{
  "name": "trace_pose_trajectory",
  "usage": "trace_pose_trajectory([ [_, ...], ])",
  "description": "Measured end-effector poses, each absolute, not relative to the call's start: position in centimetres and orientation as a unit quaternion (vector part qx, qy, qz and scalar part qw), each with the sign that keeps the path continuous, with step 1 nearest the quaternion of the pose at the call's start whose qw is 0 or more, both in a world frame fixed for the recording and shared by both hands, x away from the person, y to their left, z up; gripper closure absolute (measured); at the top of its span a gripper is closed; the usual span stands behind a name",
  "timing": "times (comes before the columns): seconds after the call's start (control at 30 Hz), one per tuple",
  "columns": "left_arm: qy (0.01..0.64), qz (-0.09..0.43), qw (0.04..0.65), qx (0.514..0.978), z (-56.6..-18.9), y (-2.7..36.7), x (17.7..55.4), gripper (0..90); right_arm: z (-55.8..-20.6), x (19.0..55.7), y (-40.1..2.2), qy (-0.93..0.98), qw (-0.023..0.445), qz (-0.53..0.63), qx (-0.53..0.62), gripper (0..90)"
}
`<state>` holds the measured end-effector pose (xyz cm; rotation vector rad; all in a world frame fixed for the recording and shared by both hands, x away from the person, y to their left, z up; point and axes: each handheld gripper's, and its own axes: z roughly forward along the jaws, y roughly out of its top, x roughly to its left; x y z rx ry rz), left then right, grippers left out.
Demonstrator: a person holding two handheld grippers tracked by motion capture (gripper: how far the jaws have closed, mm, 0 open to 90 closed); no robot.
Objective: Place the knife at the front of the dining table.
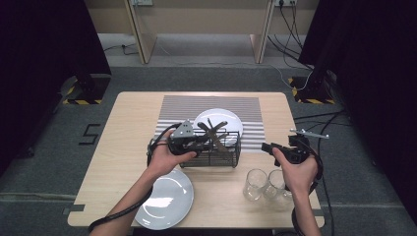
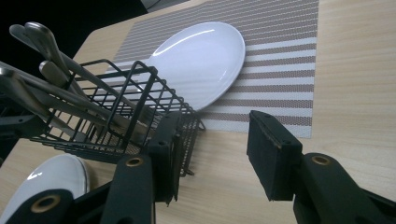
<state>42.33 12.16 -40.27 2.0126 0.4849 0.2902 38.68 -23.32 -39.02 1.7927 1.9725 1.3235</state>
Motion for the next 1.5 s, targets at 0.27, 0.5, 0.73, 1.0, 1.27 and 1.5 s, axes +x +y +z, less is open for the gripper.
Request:
trace_pose_trajectory([
  [0.27, 0.198, 0.119, 0.493, 0.839, -40.42, 12.27, 42.40, 67.1, -39.19, 38.79, -23.30, 0.660, 0.079, 0.441, 0.603, 55.7],
  [0.5, 0.192, 0.115, 0.487, 0.844, -40.62, 12.15, 42.38, 70.7, -39.46, 38.89, -23.30, 0.660, 0.075, 0.440, 0.604, 55.7],
  [0.73, 0.185, 0.112, 0.478, 0.851, -40.81, 12.24, 42.63, 72.3, -39.55, 38.92, -23.36, 0.660, 0.073, 0.440, 0.605, 55.7],
  [1.0, 0.177, 0.112, 0.468, 0.858, -40.90, 12.12, 42.87, 75.5, -39.60, 38.93, -23.24, 0.660, 0.071, 0.438, 0.606, 55.8],
  [1.27, 0.161, 0.116, 0.467, 0.862, -40.89, 12.13, 43.04, 78.5, -39.67, 38.96, -23.41, 0.658, 0.071, 0.440, 0.607, 55.8],
  [1.5, 0.136, 0.127, 0.467, 0.864, -40.96, 12.24, 43.14, 80.0, -39.78, 39.00, -23.50, 0.656, 0.071, 0.441, 0.608, 55.8],
])
